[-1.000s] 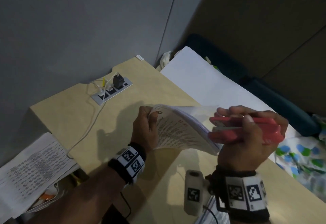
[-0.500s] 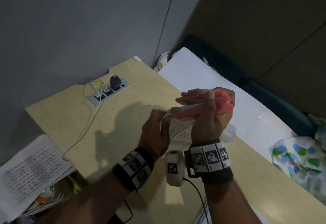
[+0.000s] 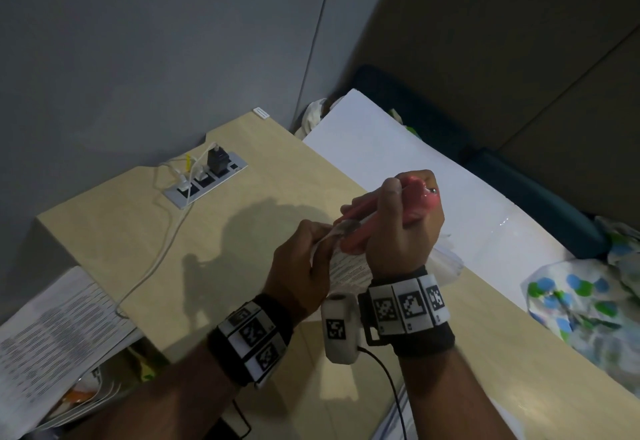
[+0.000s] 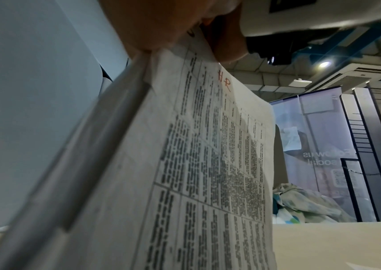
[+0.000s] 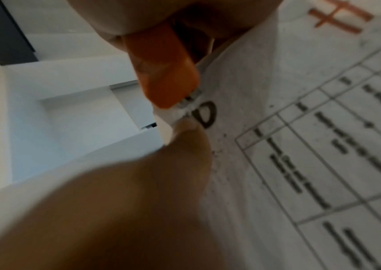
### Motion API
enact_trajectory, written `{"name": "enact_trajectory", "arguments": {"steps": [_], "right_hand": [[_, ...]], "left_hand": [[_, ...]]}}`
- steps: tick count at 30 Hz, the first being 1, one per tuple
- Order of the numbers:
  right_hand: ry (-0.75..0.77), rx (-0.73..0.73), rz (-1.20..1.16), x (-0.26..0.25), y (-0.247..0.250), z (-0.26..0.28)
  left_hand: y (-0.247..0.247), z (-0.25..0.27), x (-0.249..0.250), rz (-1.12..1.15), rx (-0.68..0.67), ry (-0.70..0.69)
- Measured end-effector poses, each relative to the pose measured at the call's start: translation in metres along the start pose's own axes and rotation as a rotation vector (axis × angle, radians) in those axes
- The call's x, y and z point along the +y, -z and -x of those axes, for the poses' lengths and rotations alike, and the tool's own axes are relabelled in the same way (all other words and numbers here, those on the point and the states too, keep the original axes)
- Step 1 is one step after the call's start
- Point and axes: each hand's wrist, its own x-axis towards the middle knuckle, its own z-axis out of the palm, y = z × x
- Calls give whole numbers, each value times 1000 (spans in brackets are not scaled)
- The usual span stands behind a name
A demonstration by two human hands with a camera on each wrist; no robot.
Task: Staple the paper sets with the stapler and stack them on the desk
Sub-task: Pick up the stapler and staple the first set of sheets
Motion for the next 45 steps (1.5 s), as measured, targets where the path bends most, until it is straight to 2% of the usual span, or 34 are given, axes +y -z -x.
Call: {"name": "enact_trajectory", "arguments": {"steps": [3,9,16,19,23,27,32,35,38,43,45], "right_hand": [[-24,9,37,-2,3,-3],[-26,35,85,-9,4,-2],[-160,63,33,-15,10,0],[-142,59,22,-19,11,2],[-149,46,6,-22,13,1],[-193,57,13,-20,17,3],[-213,72,-6,-18,17,3],[-247,54,-49,-14,16,0],[-250,40,-119,-14,17,1],[-166,221,-217,-23,28,-3],[-138,239,-215,-27,41,-7]], "left_hand": [[1,1,0,-6,10,-65],[2,1,0,96,12,-79],[7,2,-2,166,-101,-68],[7,6,1,197,-126,-44],[9,5,6,343,-161,92],[12,2,11,293,-242,7],[14,1,11,273,-209,-7],[14,-1,9,288,-155,47],[17,-3,7,290,-156,72],[22,-8,1,196,-137,100],[25,-10,-3,157,-117,114]]}}
